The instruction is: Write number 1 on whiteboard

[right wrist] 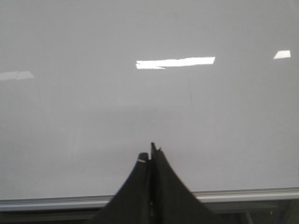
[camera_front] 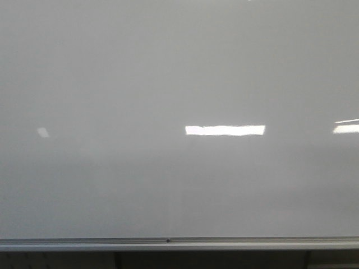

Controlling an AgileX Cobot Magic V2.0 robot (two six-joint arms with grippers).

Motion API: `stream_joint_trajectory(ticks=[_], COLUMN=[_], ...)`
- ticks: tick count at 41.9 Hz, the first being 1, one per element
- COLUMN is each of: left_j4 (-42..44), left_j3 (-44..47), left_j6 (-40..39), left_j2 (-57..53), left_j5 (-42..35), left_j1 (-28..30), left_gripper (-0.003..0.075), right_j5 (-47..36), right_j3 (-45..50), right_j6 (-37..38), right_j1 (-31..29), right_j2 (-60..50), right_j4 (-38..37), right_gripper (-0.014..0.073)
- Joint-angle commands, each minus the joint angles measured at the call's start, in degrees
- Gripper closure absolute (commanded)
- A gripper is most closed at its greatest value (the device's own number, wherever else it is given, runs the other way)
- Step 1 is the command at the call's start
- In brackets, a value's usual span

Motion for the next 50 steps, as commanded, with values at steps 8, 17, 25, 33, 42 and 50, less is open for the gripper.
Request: stream_joint_trajectory(ticks=[8,17,25,33,42,50], left_j4=[0.0,0.0,0.0,0.0,0.0,0.0], left_j3=[1.2,1.2,1.2,1.2,1.2,1.2], left_j6=[-0.3,-0.3,-0.3,-0.3,-0.3,-0.3], left_j2=[-0.8,-0.8,-0.8,-0.8,-0.8,-0.8], left_j5=[-4.8,-4.8,-4.8,-4.8,-5.1,-9.3], left_j1=[0.0,0.0,0.0,0.0,0.0,0.0], left_gripper=[0.0741,0.0741,0.0741,0.0741,0.0741,0.0741], right_j5=[-4.2,-4.2,-4.2,-4.2,-4.3,-7.9], right_j3=[-1.2,-1.2,-1.2,-1.2,-1.2,-1.5], right_j6=[0.0,0.0,0.0,0.0,0.0,0.0], right_j1=[-0.2,-0.2,-0.2,-0.2,-0.2,-0.2], right_j2=[-1.0,-1.0,-1.0,-1.0,-1.0,-1.0], right_j4=[-0.3,-0.3,-0.3,-0.3,-0.3,-0.3], right_gripper=[0.0654,0.0654,0.0654,0.0654,0.0654,0.0654])
